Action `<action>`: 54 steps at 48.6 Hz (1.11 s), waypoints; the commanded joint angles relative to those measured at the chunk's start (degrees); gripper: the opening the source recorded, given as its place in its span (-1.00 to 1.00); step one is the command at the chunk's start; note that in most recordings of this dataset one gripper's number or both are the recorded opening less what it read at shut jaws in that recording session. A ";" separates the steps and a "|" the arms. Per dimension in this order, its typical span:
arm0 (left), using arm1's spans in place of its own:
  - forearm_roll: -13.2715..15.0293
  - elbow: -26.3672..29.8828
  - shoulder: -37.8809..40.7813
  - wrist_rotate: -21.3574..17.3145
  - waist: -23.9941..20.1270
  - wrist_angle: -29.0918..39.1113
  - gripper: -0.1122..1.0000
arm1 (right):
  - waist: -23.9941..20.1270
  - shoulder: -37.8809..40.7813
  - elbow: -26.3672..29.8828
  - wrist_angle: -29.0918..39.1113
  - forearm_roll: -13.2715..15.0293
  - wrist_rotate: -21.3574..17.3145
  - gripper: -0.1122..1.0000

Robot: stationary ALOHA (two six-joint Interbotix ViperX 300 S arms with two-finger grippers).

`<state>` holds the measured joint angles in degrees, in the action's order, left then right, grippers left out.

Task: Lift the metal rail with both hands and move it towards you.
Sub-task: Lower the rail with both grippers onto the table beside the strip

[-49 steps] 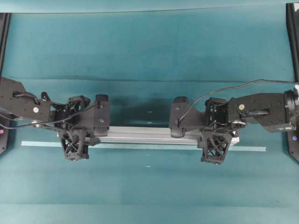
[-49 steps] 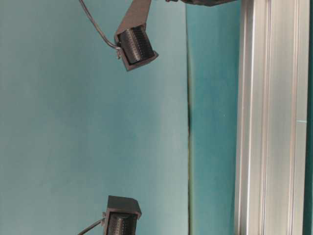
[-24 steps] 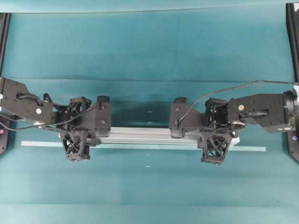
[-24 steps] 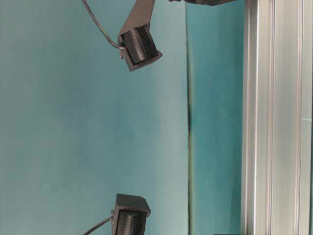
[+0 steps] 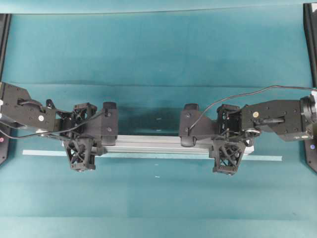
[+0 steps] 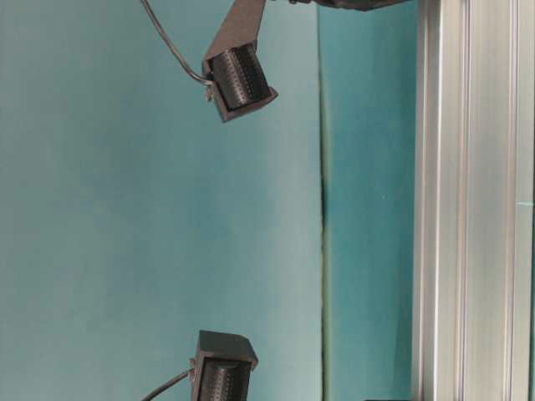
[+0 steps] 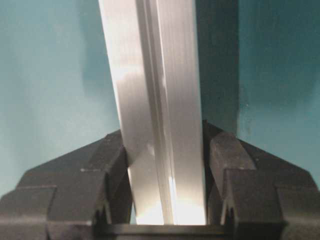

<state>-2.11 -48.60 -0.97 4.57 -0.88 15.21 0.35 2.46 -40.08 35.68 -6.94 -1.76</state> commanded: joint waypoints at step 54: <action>0.26 -0.35 -0.53 2.37 -0.62 -0.62 0.89 | 0.35 0.62 -0.44 -3.16 -1.49 -0.62 0.88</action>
<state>-1.85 -49.22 -1.05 6.94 -1.41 14.94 0.70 2.90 -40.78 32.87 -8.09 -2.46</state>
